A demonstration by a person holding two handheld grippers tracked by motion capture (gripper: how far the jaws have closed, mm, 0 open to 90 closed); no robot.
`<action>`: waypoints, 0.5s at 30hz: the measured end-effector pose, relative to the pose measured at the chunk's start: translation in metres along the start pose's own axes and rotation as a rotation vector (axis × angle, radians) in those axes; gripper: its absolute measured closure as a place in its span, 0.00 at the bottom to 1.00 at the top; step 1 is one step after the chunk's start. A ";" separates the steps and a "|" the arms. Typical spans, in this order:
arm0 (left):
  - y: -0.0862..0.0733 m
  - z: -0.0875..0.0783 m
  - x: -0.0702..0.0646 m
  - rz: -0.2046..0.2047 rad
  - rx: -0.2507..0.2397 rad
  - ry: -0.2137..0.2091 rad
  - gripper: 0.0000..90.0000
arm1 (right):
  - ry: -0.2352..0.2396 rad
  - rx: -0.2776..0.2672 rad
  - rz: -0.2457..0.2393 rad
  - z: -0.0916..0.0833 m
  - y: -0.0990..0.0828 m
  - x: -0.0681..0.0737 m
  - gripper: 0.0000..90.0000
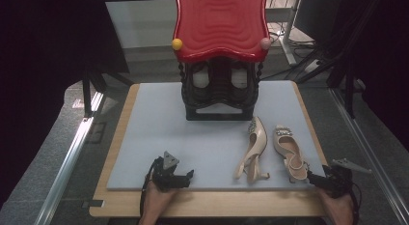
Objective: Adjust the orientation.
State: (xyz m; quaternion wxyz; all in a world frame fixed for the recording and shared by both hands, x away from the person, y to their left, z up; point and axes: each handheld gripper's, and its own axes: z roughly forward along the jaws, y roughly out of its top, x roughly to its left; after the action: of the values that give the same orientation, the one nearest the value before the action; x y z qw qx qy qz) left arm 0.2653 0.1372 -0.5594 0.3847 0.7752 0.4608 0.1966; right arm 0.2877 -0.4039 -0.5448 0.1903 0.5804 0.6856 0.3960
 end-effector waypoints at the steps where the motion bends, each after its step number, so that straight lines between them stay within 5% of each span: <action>1: -0.003 -0.002 0.001 -0.001 -0.012 0.009 0.09 | -0.001 -0.002 0.001 0.000 0.000 0.000 0.11; 5: -0.009 -0.002 0.003 0.005 -0.048 0.002 0.07 | -0.006 -0.001 -0.006 0.000 0.000 0.001 0.11; 15: -0.008 -0.001 0.004 0.005 -0.048 0.002 0.07 | -0.046 0.009 -0.047 -0.006 0.006 0.009 0.18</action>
State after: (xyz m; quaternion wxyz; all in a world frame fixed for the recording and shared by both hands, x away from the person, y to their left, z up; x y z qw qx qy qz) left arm 0.2614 0.1432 -0.5652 0.4021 0.7669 0.4544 0.2092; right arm 0.2849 -0.3969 -0.5354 0.2128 0.5739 0.6962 0.3749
